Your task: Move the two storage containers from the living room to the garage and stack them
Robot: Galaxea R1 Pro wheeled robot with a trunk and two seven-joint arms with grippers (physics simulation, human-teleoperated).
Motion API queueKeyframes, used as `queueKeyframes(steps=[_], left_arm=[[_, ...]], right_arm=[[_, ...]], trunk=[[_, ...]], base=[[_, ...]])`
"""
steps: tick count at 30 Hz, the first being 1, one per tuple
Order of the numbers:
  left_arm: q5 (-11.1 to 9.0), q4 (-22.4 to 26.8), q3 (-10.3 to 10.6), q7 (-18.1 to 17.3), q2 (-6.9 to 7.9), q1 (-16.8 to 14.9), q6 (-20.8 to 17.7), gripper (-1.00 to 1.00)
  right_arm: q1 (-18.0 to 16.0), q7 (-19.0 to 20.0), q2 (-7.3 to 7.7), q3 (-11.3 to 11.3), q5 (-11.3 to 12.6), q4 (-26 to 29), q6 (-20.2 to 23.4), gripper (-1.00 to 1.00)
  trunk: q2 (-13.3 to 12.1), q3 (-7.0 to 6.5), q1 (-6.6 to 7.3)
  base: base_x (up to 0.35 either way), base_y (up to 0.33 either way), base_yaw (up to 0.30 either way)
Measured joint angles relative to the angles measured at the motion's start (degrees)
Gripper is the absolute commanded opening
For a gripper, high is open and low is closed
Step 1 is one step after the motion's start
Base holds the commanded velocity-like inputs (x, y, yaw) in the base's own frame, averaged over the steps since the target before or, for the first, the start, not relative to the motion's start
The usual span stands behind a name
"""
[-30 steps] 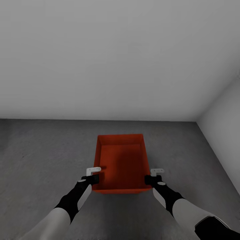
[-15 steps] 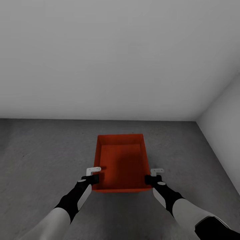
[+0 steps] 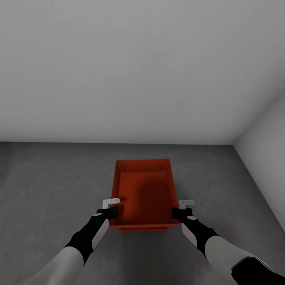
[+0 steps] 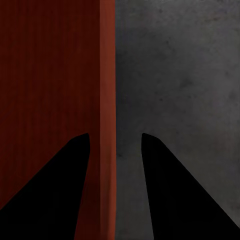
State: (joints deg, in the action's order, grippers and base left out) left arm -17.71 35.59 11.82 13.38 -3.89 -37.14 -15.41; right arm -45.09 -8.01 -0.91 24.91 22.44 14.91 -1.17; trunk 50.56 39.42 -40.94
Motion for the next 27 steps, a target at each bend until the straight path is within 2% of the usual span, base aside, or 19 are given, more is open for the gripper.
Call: queueKeyframes(steps=[21,27], left_arm=[[0.0,-0.05,-0.01,0.0,-0.01,0.0,-0.03,-1.0],[0.0,-0.08,0.01,0.0,-0.01,0.0,-0.05,-1.0]], right_arm=[[-0.02,0.03,-0.02,-0.01,0.0,-0.11,0.0,-1.0],[0.0,0.04,-0.03,-0.02,0.0,-0.16,-0.01,-1.0]], trunk=[[0.0,0.0,0.0],[2.39,1.07,-1.31]], base=[[0.0,0.0,0.0],[0.0,0.0,0.0]])
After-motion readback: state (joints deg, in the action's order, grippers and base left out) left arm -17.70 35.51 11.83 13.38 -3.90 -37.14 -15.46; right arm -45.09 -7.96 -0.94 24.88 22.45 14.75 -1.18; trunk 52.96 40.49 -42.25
